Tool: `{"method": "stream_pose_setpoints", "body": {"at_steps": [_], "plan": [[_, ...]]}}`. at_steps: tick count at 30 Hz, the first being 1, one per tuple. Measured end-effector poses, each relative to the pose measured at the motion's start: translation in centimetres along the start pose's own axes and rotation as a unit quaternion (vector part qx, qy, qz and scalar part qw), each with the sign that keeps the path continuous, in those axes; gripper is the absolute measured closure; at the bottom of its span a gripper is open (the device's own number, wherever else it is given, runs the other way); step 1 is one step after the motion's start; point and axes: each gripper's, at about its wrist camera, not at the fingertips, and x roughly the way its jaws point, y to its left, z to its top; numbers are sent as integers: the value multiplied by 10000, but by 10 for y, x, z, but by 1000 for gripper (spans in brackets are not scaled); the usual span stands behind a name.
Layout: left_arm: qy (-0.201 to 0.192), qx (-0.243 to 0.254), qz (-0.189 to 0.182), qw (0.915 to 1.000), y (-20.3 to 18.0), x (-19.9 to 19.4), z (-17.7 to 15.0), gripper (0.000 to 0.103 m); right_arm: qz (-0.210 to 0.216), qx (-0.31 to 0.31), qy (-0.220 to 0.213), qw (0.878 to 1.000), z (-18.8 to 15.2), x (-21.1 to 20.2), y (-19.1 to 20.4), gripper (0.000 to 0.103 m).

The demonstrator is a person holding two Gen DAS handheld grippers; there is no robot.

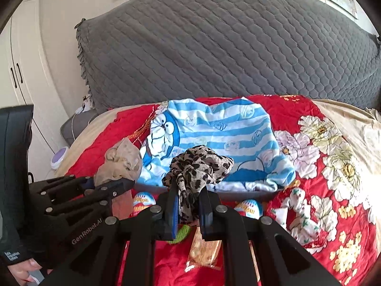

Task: Organize objects
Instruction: 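Carry both scrunchies over the striped shirt in the gray tray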

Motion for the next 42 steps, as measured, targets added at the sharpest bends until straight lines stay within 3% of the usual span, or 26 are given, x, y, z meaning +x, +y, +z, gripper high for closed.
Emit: {"method": "stream_pose_setpoints", "body": {"at_steps": [11, 34, 42], "plan": [[10, -27, -56, 10000, -4, 26, 28, 87, -52, 140, -9, 9999, 23, 24, -17, 90], [277, -24, 253, 9993, 7, 134, 76, 87, -145, 194, 351, 9991, 67, 122, -56, 90], [520, -171, 119, 9984, 12, 171, 81, 86, -128, 217, 510, 9984, 80, 154, -62, 90]]}}
